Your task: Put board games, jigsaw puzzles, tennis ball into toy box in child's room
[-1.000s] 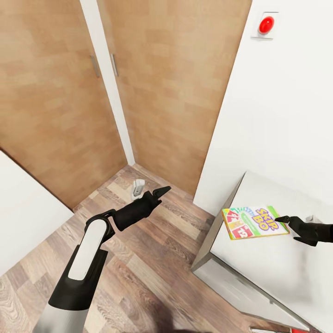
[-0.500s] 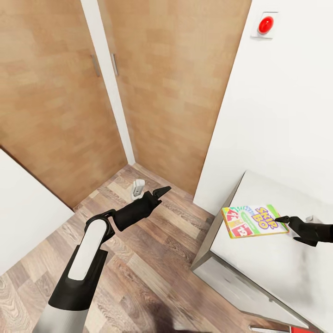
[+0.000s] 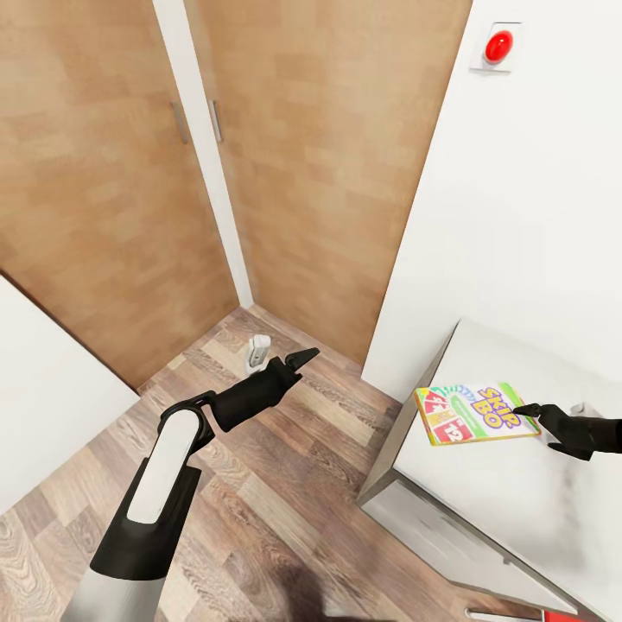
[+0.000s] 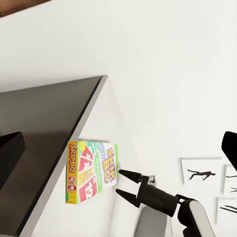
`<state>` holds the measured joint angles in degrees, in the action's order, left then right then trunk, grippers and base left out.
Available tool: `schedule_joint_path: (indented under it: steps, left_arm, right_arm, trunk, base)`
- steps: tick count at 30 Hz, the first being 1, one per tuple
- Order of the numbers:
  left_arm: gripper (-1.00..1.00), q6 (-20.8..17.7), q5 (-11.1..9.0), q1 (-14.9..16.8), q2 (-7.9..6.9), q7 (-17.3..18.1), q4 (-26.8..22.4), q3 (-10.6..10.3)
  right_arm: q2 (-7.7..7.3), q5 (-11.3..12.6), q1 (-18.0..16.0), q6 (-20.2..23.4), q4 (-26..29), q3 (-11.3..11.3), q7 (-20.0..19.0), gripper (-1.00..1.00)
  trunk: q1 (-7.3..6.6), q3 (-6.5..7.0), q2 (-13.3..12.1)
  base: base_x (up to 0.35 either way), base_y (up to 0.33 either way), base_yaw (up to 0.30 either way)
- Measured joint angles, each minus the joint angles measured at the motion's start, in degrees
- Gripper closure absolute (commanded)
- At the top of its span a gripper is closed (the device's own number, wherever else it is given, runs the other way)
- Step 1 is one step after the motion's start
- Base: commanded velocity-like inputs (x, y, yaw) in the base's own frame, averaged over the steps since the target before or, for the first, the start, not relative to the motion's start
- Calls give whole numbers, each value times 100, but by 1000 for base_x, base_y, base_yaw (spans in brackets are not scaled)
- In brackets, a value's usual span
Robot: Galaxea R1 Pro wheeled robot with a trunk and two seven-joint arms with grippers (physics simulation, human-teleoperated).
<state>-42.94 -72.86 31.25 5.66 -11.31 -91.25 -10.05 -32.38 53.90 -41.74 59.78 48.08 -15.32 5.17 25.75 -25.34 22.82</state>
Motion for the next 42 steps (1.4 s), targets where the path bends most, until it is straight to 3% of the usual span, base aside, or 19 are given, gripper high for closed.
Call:
schedule_joint_path:
  steps: [6, 15, 17, 20, 30, 42]
  left_arm:
    - [-100, 0, -1, -1, 2, -2, 0, 0]
    - [-100, 2, 0, -1, -4, -4, 2, 0]
    - [-100, 1, -1, -2, -5, -4, 1, 1]
    - [-100, 1, 0, -2, -6, -3, 0, 1]
    - [-100, 3, 0, -2, 0, -5, -1, 1]
    - [-100, -3, -2, -2, 2, -3, 3, 1]
  right_arm:
    - [15, 10, 2, 0, -16, 0, -3, -100]
    - [289, -18, 5, -1, -27, 4, -2, -100]
    - [340, -159, 6, 0, 52, 46, 1, -100]
    - [379, -133, 9, 0, 127, 138, 0, -100]
    - [389, -149, 13, 0, 248, 407, -3, -100]
    - [376, -142, 14, 0, 262, 472, -6, -100]
  trunk:
    - [0, 0, 0]
    - [-1, 1, 1]
    - [-2, 1, 3]
    - [-2, 1, 2]
    - [-2, 1, 3]
    - [-2, 1, 3]
  base:
    - [0, 0, 4]
    - [0, 0, 1]
    - [0, 0, 0]
    - [0, 0, 0]
    - [0, 0, 0]
    - [0, 0, 6]
